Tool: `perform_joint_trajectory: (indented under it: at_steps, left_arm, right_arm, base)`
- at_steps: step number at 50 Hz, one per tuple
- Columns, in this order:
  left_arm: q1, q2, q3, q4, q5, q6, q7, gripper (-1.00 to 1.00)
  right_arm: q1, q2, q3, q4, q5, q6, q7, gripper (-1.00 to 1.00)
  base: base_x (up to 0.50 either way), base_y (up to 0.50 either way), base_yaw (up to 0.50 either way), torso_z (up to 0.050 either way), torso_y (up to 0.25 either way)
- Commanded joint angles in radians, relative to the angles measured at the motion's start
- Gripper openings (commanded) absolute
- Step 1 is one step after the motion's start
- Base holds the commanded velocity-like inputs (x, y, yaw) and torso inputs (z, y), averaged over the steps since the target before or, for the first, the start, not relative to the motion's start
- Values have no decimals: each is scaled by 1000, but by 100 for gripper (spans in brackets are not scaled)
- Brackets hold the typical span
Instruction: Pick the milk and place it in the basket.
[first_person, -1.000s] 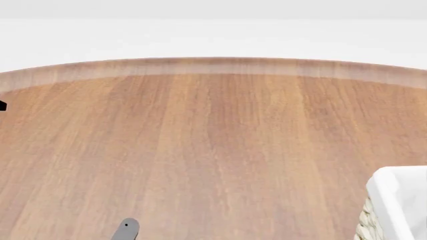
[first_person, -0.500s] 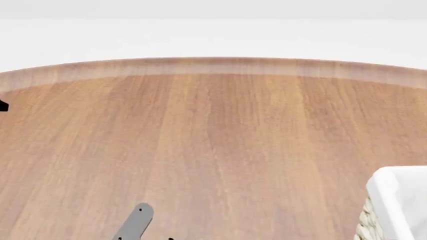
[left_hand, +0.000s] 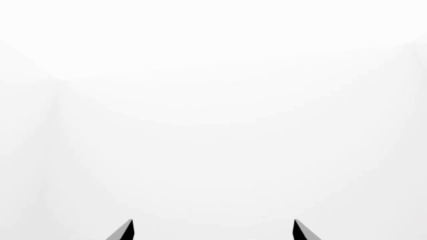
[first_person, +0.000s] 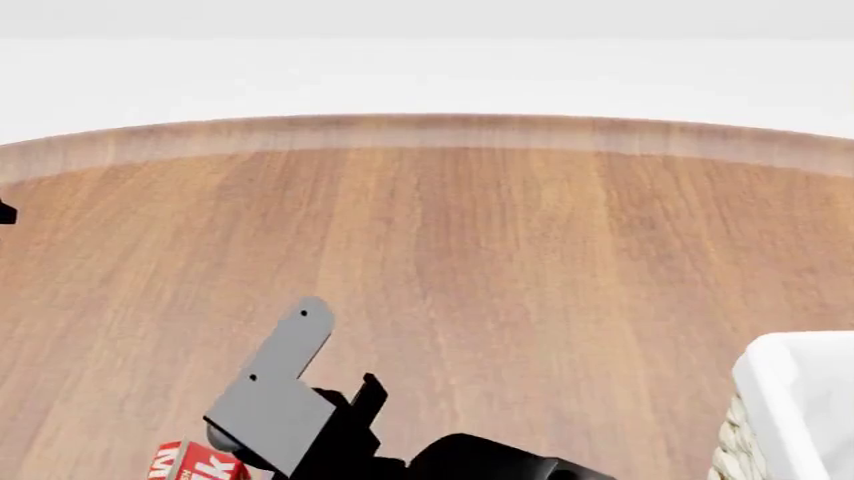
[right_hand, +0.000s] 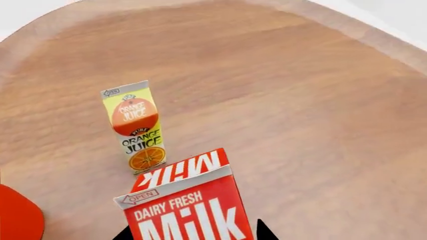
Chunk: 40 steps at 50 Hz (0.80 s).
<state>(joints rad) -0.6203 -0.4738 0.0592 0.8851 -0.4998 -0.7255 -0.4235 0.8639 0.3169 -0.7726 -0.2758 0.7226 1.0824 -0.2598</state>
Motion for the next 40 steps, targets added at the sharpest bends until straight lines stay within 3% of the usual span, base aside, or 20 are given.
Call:
perform_joint_trajectory:
  at_steps: [1, 25, 40]
  left_arm:
    - [-4, -6, 0, -1, -3, -3, -5, 100]
    - [-4, -13, -2, -3, -12, 2, -13, 100]
    - [11, -16, 6, -10, -4, 22, -13, 100]
  right_arm:
    - [101, 9, 114, -110, 69, 98, 58, -100]
    - [255, 14, 468, -163, 231, 286, 270, -100]
    - [272, 51, 596, -55, 212, 238, 319, -100]
  base:
    - [0, 0, 0, 0, 0]
    - [0, 0, 0, 0, 1]
    - [0, 0, 0, 0, 1]
